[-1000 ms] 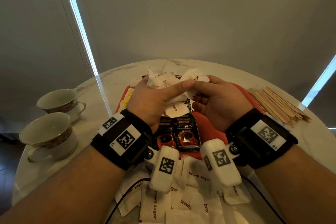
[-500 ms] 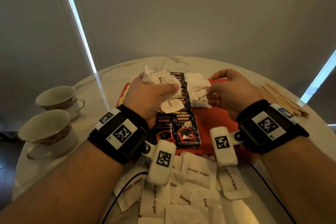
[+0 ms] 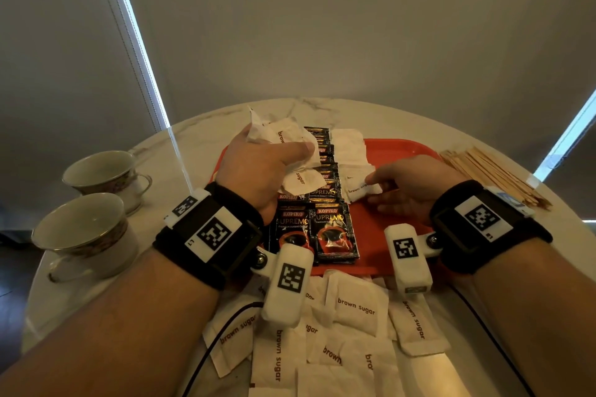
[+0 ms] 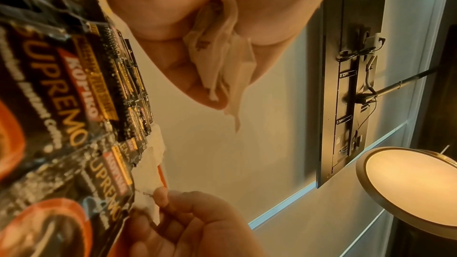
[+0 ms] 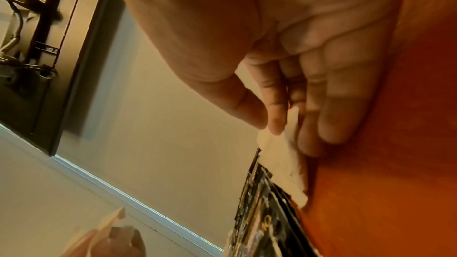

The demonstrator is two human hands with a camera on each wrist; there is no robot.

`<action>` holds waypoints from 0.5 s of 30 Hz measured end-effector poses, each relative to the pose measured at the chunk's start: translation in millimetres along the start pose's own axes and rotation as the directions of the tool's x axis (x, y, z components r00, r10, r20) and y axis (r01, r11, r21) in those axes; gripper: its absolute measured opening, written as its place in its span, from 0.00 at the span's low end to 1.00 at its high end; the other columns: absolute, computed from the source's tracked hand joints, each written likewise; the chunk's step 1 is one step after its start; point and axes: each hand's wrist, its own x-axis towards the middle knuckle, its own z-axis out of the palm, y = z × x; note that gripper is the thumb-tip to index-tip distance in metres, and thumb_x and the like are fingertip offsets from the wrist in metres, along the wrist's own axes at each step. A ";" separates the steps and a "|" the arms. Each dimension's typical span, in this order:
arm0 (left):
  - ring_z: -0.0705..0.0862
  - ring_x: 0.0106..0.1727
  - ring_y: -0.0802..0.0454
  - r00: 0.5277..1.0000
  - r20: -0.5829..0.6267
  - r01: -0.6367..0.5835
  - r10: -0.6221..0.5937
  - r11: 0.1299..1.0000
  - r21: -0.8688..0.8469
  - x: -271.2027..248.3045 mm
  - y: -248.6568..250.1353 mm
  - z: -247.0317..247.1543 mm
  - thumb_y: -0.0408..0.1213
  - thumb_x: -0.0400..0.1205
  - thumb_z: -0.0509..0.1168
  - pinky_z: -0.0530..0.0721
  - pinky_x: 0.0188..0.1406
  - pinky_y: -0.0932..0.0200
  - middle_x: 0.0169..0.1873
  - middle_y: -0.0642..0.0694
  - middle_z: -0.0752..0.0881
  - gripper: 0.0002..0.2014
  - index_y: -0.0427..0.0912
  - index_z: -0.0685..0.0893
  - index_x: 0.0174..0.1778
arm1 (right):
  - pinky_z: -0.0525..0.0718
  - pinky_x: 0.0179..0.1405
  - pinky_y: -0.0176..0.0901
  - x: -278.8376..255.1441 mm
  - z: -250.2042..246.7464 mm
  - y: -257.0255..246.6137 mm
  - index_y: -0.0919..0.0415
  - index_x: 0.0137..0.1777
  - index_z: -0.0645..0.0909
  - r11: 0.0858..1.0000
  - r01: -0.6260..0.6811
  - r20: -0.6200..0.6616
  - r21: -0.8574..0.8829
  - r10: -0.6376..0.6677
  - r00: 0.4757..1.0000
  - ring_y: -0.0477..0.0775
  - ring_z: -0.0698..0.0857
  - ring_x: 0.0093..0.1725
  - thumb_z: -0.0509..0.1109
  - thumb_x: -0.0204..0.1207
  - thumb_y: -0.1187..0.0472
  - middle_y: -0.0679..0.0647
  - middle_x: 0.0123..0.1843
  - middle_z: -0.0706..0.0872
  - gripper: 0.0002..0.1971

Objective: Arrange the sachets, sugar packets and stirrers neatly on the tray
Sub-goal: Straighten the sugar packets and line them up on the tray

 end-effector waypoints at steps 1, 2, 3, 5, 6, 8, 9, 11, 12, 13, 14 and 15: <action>0.93 0.52 0.27 1.000 0.002 -0.001 0.001 1.000 0.000 -0.1 0.4 0.1 0.22 0.73 0.78 0.89 0.53 0.23 0.55 0.28 0.92 0.27 0.31 0.83 0.69 | 0.85 0.37 0.46 -0.1 -0.5 -0.3 0.67 0.56 0.84 0.999 -0.002 -0.011 -0.046 0.002 1.000 0.56 0.86 0.40 0.74 0.79 0.67 0.60 0.48 0.86 0.08; 0.93 0.52 0.27 1.000 0.004 -0.001 0.001 1.000 -0.002 -0.2 0.8 0.2 0.22 0.73 0.78 0.89 0.53 0.23 0.55 0.28 0.92 0.27 0.31 0.83 0.69 | 0.82 0.34 0.44 -1.1 -0.9 -0.9 0.67 0.54 0.85 0.997 0.000 -0.023 -0.079 -0.002 1.000 0.54 0.84 0.39 0.75 0.77 0.66 0.59 0.45 0.86 0.07; 0.93 0.51 0.27 1.000 0.002 0.001 -0.001 1.000 -0.002 -0.4 1.2 0.3 0.22 0.73 0.78 0.89 0.53 0.24 0.54 0.28 0.92 0.26 0.31 0.83 0.69 | 0.80 0.32 0.43 -1.9 -1.1 -1.3 0.66 0.51 0.86 0.996 0.006 -0.032 -0.090 -0.008 0.999 0.54 0.82 0.38 0.75 0.77 0.65 0.58 0.43 0.85 0.06; 0.93 0.51 0.27 1.000 -0.006 0.008 -0.008 1.000 -0.001 -0.7 2.2 0.6 0.22 0.74 0.78 0.89 0.52 0.24 0.53 0.28 0.92 0.25 0.31 0.83 0.68 | 0.78 0.32 0.42 -3.4 -1.1 -1.8 0.66 0.45 0.86 0.997 0.022 -0.041 -0.070 -0.025 0.999 0.52 0.80 0.34 0.73 0.78 0.66 0.57 0.37 0.84 0.03; 0.93 0.50 0.27 1.000 -0.008 0.014 -0.014 1.000 -0.003 -0.6 2.7 0.5 0.22 0.74 0.78 0.89 0.51 0.23 0.54 0.28 0.92 0.25 0.31 0.83 0.68 | 0.78 0.32 0.42 -3.4 -1.2 -1.7 0.66 0.43 0.86 0.998 0.034 -0.049 -0.052 -0.036 0.998 0.52 0.79 0.33 0.72 0.78 0.68 0.56 0.35 0.85 0.04; 0.93 0.50 0.27 1.000 -0.005 0.027 -0.027 1.000 -0.008 -0.7 3.9 0.6 0.21 0.75 0.77 0.90 0.48 0.25 0.54 0.27 0.91 0.24 0.31 0.83 0.68 | 0.79 0.31 0.42 -3.7 -2.0 -3.1 0.68 0.42 0.86 0.998 0.064 -0.075 -0.015 -0.065 0.995 0.52 0.79 0.31 0.73 0.76 0.70 0.58 0.35 0.86 0.03; 0.93 0.49 0.27 0.999 -0.006 0.034 -0.034 0.999 -0.010 -0.7 4.4 0.4 0.21 0.76 0.76 0.91 0.47 0.27 0.54 0.28 0.92 0.24 0.31 0.83 0.68 | 0.79 0.31 0.42 -3.8 -2.6 -4.1 0.70 0.43 0.86 0.997 0.078 -0.091 0.000 -0.078 0.993 0.52 0.80 0.30 0.73 0.75 0.71 0.60 0.36 0.87 0.01; 0.93 0.49 0.28 0.999 -0.007 0.043 -0.043 0.999 -0.011 -0.9 5.0 0.4 0.21 0.76 0.76 0.91 0.45 0.30 0.53 0.28 0.92 0.24 0.31 0.83 0.68 | 0.81 0.31 0.41 -2.8 -4.3 -5.7 0.72 0.47 0.87 0.994 0.104 -0.123 0.023 -0.100 0.987 0.51 0.81 0.29 0.73 0.75 0.71 0.63 0.40 0.90 0.04; 0.93 0.49 0.27 0.999 -0.008 0.044 -0.044 0.999 -0.009 -1.0 5.2 0.2 0.21 0.76 0.76 0.91 0.45 0.30 0.53 0.28 0.92 0.24 0.31 0.83 0.68 | 0.82 0.32 0.42 -2.2 -4.7 -6.1 0.72 0.48 0.87 0.994 0.109 -0.133 0.030 -0.104 0.986 0.52 0.82 0.30 0.73 0.75 0.71 0.64 0.42 0.91 0.05; 0.93 0.49 0.27 0.999 -0.008 0.042 -0.042 0.999 -0.007 -1.1 5.2 0.1 0.21 0.76 0.76 0.91 0.46 0.30 0.53 0.28 0.92 0.24 0.31 0.83 0.69 | 0.82 0.34 0.42 -1.6 -4.8 -6.0 0.73 0.49 0.88 0.993 0.109 -0.135 0.035 -0.103 0.986 0.52 0.83 0.31 0.73 0.75 0.71 0.64 0.44 0.92 0.06; 0.93 0.49 0.28 0.999 -0.008 0.039 -0.039 0.999 -0.004 -1.2 5.1 0.2 0.22 0.76 0.76 0.91 0.46 0.29 0.53 0.28 0.92 0.24 0.31 0.83 0.69 | 0.83 0.35 0.43 -1.4 -4.5 -5.4 0.73 0.51 0.88 0.994 0.103 -0.126 0.037 -0.097 0.987 0.52 0.84 0.33 0.73 0.75 0.71 0.64 0.45 0.92 0.07; 0.93 0.49 0.28 0.999 -0.008 0.036 -0.036 0.999 0.001 -1.0 4.9 0.2 0.22 0.76 0.77 0.91 0.47 0.29 0.53 0.28 0.92 0.24 0.31 0.83 0.69 | 0.82 0.35 0.43 -0.9 -3.9 -4.6 0.73 0.53 0.87 0.995 0.092 -0.110 0.036 -0.088 0.990 0.53 0.84 0.34 0.73 0.75 0.71 0.63 0.45 0.91 0.08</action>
